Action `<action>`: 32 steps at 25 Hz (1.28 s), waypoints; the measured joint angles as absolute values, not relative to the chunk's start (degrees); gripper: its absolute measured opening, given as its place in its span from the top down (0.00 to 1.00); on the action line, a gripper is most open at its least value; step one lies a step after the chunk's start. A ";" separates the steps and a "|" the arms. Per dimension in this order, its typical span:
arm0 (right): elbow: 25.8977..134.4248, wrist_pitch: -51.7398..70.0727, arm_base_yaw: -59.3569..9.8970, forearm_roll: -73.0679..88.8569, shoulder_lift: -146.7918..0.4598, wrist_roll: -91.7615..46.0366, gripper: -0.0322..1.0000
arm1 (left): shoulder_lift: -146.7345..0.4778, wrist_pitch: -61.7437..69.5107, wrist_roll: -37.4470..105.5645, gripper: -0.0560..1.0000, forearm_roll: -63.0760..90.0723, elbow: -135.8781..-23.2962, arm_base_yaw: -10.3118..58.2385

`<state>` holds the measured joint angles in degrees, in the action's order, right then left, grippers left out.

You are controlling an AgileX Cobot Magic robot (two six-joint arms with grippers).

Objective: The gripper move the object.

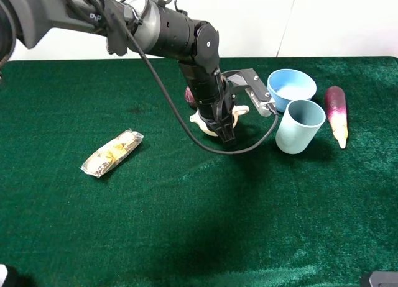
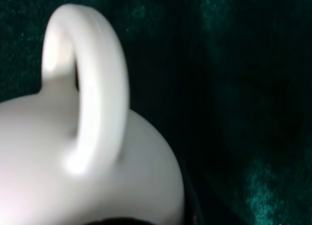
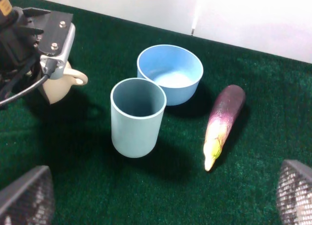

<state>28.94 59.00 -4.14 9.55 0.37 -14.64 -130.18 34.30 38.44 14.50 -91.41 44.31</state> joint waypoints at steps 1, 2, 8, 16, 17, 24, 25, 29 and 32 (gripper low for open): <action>28.94 59.00 -4.14 9.55 0.37 -14.64 0.30 | -130.18 34.30 38.44 0.88 14.50 -91.41 44.31; 28.94 59.00 -4.14 9.55 0.37 -14.60 0.30 | -130.18 34.30 38.44 0.88 14.50 -91.41 44.31; 28.94 59.00 -4.14 9.55 0.37 -14.45 0.30 | -130.18 34.30 38.44 0.88 13.88 -91.41 44.31; 28.94 59.00 -4.14 9.55 0.37 -14.45 0.30 | -130.18 34.30 38.49 0.87 13.22 -91.41 44.31; 28.94 59.00 -4.14 9.55 0.37 -14.45 0.30 | -130.18 34.25 38.49 0.85 13.22 -91.41 44.31; 28.94 59.00 -4.14 9.55 0.37 -14.45 0.30 | -130.18 34.09 38.59 0.30 13.28 -91.50 44.31; 28.94 59.00 -4.14 9.55 0.37 -14.39 0.30 | -130.18 34.09 38.59 0.23 13.37 -91.50 44.31; 28.94 59.00 -4.14 9.55 0.37 -14.27 0.30 | -130.18 34.19 39.01 0.07 13.47 -91.50 44.31; 28.94 59.00 -4.14 9.55 0.37 -14.27 0.30 | -130.18 34.86 39.15 0.05 13.47 -91.50 44.31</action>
<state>28.94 59.00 -4.14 9.55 0.37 -14.27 -130.18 34.86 39.15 13.47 -91.50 44.31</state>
